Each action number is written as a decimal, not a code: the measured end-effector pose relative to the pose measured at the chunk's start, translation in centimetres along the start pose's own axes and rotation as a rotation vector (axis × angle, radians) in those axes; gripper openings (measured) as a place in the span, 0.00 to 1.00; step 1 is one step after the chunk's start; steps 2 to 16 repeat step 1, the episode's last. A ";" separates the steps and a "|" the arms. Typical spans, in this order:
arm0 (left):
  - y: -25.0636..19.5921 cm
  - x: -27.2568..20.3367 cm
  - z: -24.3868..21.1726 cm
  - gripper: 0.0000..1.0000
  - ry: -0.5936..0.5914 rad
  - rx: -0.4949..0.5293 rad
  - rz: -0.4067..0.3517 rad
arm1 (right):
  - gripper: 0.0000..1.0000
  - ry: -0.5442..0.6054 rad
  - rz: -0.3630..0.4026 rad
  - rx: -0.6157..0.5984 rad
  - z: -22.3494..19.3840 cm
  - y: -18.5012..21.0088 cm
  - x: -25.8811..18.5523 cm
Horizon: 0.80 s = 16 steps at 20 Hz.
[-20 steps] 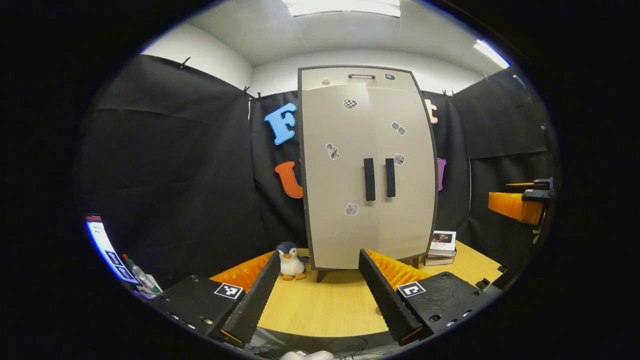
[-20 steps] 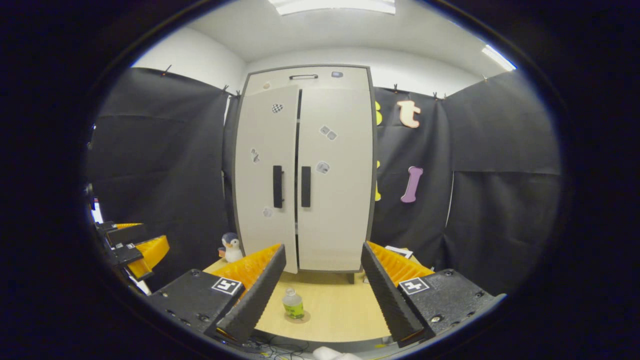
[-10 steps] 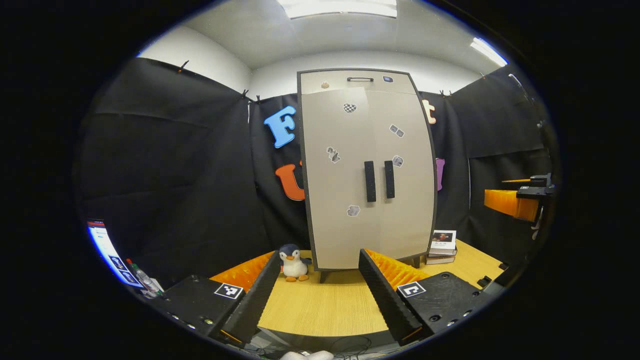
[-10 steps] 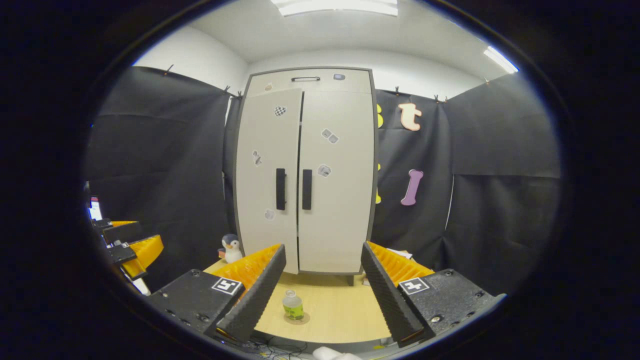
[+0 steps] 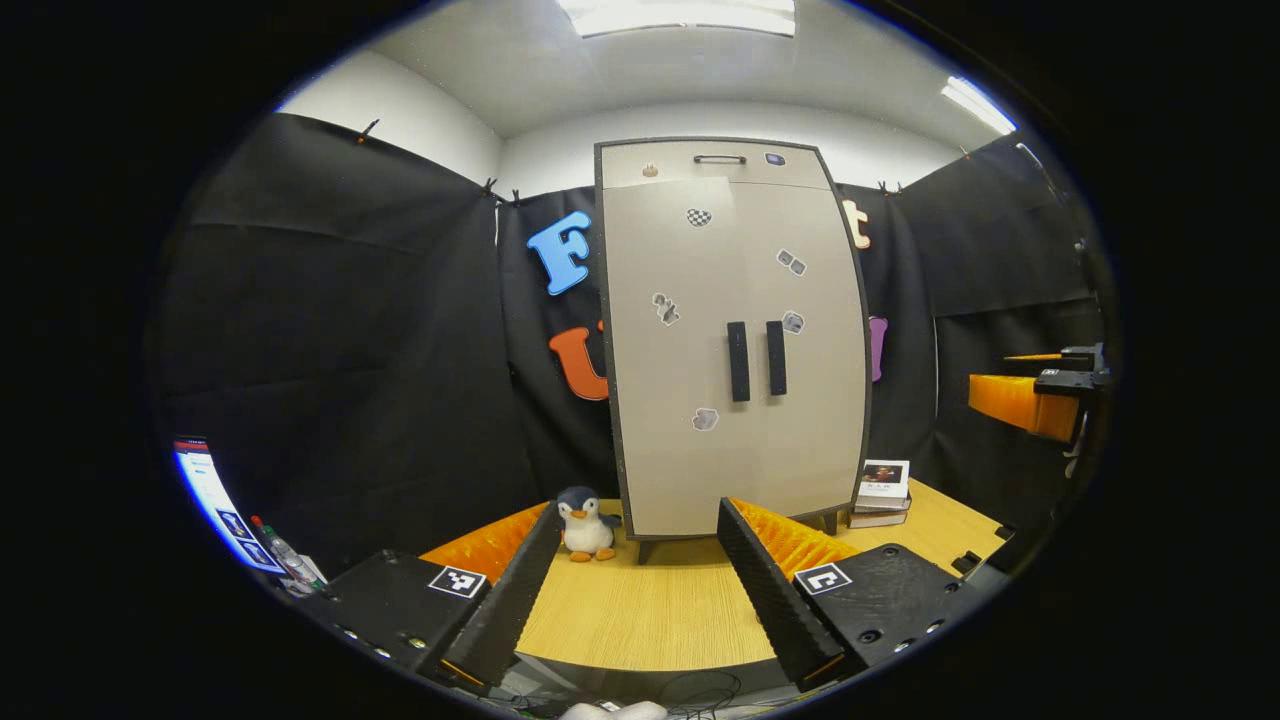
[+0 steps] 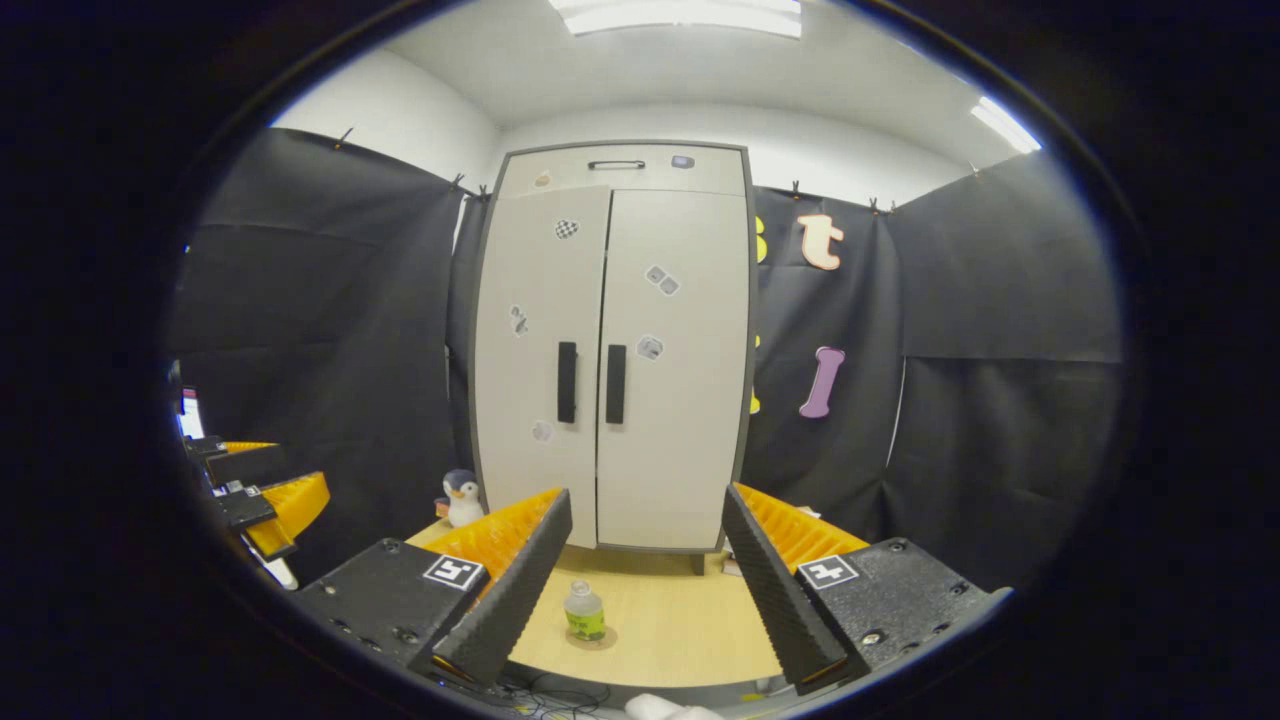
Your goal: Grasp the bottle in the cabinet with the left hand and place it on the coaster, then close the right door with the right hand and the left door with the left hand.
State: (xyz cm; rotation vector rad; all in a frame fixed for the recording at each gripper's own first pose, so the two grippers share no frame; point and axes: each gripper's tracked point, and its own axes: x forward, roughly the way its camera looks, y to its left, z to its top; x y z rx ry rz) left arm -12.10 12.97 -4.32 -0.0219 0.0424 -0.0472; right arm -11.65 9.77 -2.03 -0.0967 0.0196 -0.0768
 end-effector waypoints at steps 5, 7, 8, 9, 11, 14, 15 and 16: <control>0.1 0.0 0.0 0.96 0.000 0.000 0.002 | 1.00 0.000 -0.001 0.001 0.1 0.0 0.0; 0.1 0.0 0.0 0.96 0.000 0.000 0.002 | 1.00 0.000 -0.001 0.001 0.1 0.0 0.0; 0.1 0.0 0.0 0.96 0.000 0.000 0.002 | 1.00 0.000 -0.001 0.001 0.1 0.0 0.0; 0.1 0.0 0.0 0.96 0.000 0.000 0.002 | 1.00 0.000 -0.001 0.001 0.1 0.0 0.0; 0.1 0.0 0.0 0.96 0.000 0.000 0.002 | 1.00 0.000 -0.001 0.001 0.1 0.0 0.0; 0.1 0.0 0.0 0.96 0.000 0.000 0.002 | 1.00 0.000 -0.001 0.001 0.1 0.0 0.0; 0.1 0.0 0.0 0.96 0.000 0.000 0.002 | 1.00 0.000 -0.001 0.001 0.1 0.0 0.0; 0.1 0.0 0.0 0.96 0.000 0.000 0.002 | 1.00 0.000 -0.001 0.001 0.1 0.0 0.0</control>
